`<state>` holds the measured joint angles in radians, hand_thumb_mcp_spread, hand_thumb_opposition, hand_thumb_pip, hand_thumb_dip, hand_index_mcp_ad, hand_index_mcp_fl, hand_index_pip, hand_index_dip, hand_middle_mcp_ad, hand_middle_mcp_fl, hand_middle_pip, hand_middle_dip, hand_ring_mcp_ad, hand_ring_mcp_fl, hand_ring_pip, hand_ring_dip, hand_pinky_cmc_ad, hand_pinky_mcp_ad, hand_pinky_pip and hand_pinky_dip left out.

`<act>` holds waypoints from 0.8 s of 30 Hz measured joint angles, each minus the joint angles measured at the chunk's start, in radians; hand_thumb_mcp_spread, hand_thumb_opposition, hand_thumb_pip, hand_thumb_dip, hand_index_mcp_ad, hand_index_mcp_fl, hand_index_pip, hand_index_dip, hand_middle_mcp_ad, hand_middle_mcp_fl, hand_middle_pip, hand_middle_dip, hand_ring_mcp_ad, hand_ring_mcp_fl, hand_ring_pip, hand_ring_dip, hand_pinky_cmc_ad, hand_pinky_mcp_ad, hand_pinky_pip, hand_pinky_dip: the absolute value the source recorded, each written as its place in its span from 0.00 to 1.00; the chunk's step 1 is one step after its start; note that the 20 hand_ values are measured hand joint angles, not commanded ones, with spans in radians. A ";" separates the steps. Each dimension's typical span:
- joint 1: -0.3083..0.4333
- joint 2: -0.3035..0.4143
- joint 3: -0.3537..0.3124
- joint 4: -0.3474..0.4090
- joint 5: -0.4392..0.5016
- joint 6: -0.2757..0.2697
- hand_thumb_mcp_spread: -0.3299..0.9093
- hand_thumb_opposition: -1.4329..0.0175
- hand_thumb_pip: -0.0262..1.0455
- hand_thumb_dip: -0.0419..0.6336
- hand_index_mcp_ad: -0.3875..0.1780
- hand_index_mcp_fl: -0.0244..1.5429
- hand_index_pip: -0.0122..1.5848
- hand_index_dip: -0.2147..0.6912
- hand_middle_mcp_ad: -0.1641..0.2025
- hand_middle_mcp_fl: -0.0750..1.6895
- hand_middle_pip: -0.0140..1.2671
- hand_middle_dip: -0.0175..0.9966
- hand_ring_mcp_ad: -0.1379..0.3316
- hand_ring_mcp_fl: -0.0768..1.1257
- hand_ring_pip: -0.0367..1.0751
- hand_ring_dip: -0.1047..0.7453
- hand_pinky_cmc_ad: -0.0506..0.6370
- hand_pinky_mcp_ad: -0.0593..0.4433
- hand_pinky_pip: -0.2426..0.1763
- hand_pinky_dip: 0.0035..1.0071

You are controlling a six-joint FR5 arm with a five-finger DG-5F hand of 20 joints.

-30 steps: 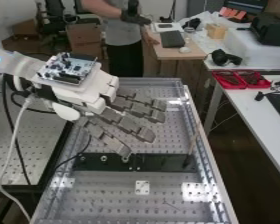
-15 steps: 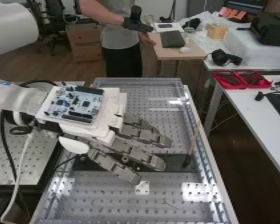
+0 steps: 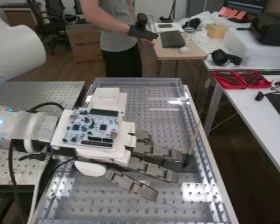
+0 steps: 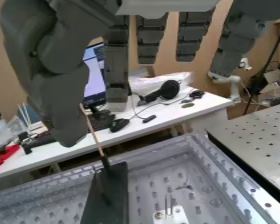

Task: Grab the paper clip and place it in the clear container

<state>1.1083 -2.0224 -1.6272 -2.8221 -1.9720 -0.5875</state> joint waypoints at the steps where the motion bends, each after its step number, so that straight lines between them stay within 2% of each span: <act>1: -0.003 -0.010 0.009 0.000 -0.011 -0.004 0.56 0.43 0.60 0.37 0.51 0.10 0.72 0.23 0.48 0.05 0.09 0.17 0.61 0.06 0.11 0.23 0.62 0.71 0.33 0.38; 13: -0.029 -0.107 0.080 0.021 -0.089 -0.041 0.57 0.43 0.60 0.36 0.50 0.10 0.83 0.28 0.48 0.05 0.09 0.17 0.61 0.06 0.10 0.23 0.61 0.70 0.33 0.35; 16: -0.033 -0.124 0.092 0.026 -0.097 -0.050 0.57 0.43 0.60 0.36 0.47 0.13 0.85 0.29 0.48 0.05 0.09 0.17 0.61 0.06 0.11 0.24 0.61 0.70 0.33 0.34; 24: -0.036 -0.150 0.102 0.048 -0.091 -0.064 0.58 0.43 0.60 0.36 0.47 0.14 0.88 0.29 0.48 0.05 0.09 0.17 0.61 0.06 0.10 0.24 0.61 0.70 0.33 0.34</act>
<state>1.0719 -2.1722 -1.5248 -2.7742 -2.0635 -0.6518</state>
